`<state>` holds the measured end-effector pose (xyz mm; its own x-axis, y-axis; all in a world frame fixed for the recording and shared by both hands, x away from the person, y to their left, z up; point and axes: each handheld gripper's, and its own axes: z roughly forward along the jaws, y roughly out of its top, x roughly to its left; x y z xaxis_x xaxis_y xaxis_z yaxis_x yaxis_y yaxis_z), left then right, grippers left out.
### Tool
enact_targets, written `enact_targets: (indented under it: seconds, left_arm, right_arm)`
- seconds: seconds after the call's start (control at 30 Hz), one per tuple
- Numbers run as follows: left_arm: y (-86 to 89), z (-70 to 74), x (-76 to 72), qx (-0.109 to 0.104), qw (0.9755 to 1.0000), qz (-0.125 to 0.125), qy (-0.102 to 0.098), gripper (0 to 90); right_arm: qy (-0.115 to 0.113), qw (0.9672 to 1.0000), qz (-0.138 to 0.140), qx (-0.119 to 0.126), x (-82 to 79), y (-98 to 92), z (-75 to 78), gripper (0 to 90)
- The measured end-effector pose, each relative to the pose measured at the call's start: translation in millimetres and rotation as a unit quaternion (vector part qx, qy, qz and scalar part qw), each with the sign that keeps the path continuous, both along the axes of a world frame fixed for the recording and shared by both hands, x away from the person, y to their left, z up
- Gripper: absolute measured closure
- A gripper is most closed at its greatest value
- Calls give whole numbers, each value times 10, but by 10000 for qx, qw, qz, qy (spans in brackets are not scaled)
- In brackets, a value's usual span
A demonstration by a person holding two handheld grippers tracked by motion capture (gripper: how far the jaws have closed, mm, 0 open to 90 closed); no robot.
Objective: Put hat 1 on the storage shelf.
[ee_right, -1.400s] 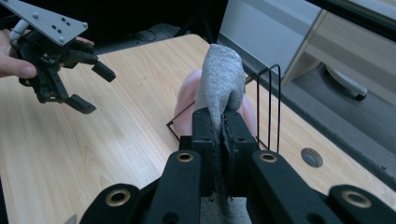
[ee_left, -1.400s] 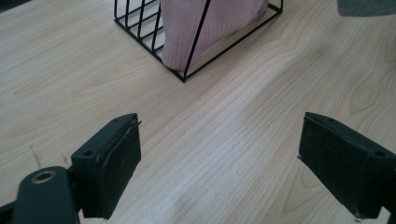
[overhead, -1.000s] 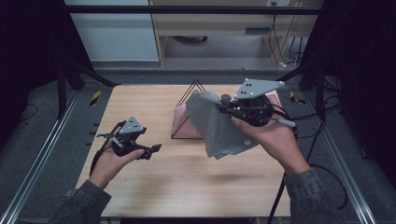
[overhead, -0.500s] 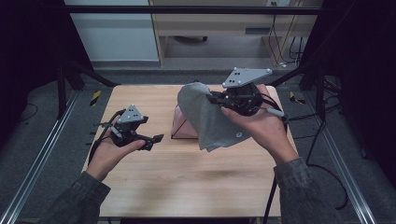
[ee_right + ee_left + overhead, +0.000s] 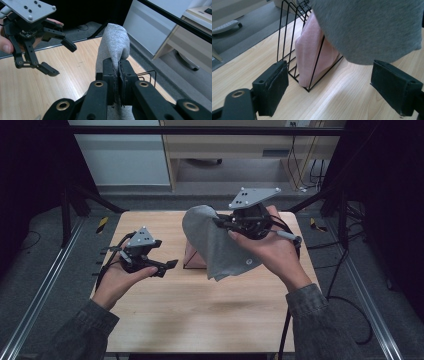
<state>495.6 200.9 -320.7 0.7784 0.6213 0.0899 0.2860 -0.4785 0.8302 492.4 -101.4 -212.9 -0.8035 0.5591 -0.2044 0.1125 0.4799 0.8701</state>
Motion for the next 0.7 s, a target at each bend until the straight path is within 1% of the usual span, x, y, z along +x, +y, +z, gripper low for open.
enact_targets:
  seconds: [0.23, 0.47, 0.57, 0.7]
  left_arm:
    - [-44, 36, 19, -7, 10000, -88, -34, 150]
    - [-45, 0, 76, 24, 9999, -97, 8, 156]
    - [-51, -14, 98, -21, 9999, -105, 36, 164]
    - [-84, -36, 116, -35, 9999, -147, 20, 183]
  right_arm:
    - [-1, 9999, 92, -42, 20, 113, -12, 854]
    - [16, 9998, 213, -53, -4, 162, -51, 853]
    - [40, 9996, 262, -55, -33, 185, -82, 853]
    - [68, 9993, 354, -37, -66, 219, -121, 853]
